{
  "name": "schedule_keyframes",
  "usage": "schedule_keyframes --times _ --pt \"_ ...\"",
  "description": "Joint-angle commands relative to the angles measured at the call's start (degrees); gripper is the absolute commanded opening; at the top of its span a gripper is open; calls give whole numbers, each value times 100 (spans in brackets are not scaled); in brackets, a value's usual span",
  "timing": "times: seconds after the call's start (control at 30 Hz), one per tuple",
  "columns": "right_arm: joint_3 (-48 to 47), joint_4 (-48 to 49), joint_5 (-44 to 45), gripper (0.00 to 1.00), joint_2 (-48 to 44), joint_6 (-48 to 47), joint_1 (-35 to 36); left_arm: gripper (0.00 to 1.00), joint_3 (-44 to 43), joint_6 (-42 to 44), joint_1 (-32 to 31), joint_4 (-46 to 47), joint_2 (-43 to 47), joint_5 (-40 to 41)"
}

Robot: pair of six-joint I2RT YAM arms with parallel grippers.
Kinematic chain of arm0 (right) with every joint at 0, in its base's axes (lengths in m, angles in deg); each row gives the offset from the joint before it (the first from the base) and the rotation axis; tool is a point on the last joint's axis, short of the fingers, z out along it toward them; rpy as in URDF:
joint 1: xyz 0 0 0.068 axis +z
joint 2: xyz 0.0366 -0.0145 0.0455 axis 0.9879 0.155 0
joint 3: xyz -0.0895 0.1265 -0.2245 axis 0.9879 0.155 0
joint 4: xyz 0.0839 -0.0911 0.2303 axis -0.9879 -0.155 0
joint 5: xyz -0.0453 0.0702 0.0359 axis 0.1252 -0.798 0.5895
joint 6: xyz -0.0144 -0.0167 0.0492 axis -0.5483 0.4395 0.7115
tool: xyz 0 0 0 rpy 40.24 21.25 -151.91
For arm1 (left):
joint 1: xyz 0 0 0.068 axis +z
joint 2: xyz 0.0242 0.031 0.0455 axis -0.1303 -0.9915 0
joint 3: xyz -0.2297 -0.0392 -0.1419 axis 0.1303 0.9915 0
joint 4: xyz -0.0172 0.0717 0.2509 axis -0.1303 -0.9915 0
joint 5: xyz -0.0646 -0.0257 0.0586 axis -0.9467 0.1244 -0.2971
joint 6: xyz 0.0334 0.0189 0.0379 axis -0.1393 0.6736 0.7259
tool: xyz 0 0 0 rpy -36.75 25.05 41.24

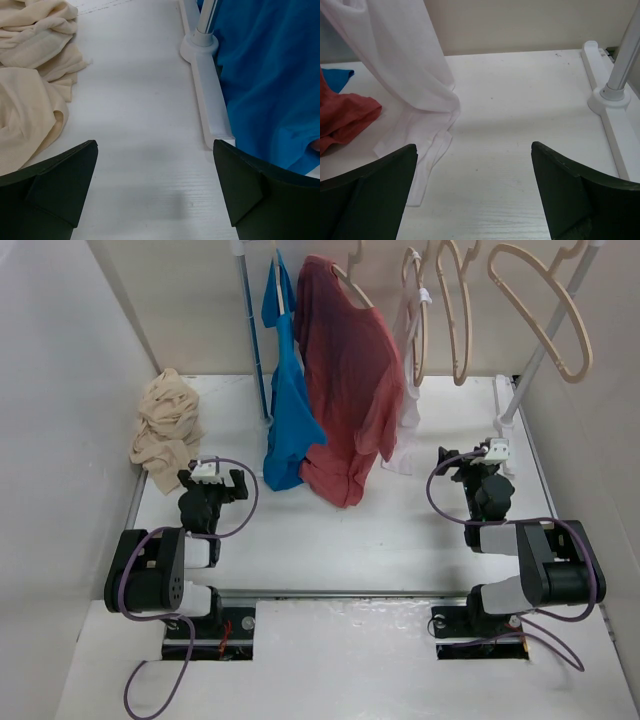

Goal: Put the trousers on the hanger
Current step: Flatten out the trousers at the center of the board.

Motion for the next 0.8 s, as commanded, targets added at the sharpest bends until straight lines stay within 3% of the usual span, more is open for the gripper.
schedule_keyframes --times 0.0,0.17,0.23,0.3,0.33,0.37,0.4,0.43,0.47,0.5,0.53,0.57,0.6,0.67,0.77 --pt "-155 181 -28 100 -57 -56 63 100 5 41 -20 1297 97 -86" --pt "-155 128 -28 100 -57 -56 63 100 5 94 -20 1254 245 -156" --pt "-155 128 -28 100 -57 -56 63 100 -501 94 -20 -188 1137 -574" --pt "-155 128 -28 100 -57 -56 63 100 -1831 1406 -20 -2355 1388 -1531" --pt "-155 128 24 100 -57 -56 63 100 -2336 1899 -20 -2950 1389 -1945" --pt "-155 128 86 100 -57 -56 141 100 -2802 2061 -20 -3339 1232 -1732" --pt "-390 -37 -70 100 -153 -117 203 100 -3660 1549 -20 -3613 1109 -1173" --pt "-644 -1274 -281 100 -545 -414 204 100 -4112 1300 -20 -3772 951 -488" --pt "-1004 -2139 -387 100 -758 -556 273 100 -4569 1185 -20 -4000 541 711" --pt "-1851 -2888 -136 100 -882 -609 422 100 -5487 1184 32 -4533 302 1210" --pt "-2269 -4096 154 100 -944 -610 493 100 -5940 1184 32 -4808 47 1719" --pt "-2647 -4595 435 100 -945 -610 546 100 -6354 1184 32 -5046 -217 2273" --pt "-3268 -5000 1038 100 -945 -610 616 100 -6775 1184 32 -5266 -767 3331" --pt "-3616 -5547 1674 100 -1006 -801 678 100 -8015 1314 32 -6276 -1280 3832" --pt "-3845 -5549 2694 100 -1374 -1346 862 100 -8319 2060 -99 -6159 -1976 5115"
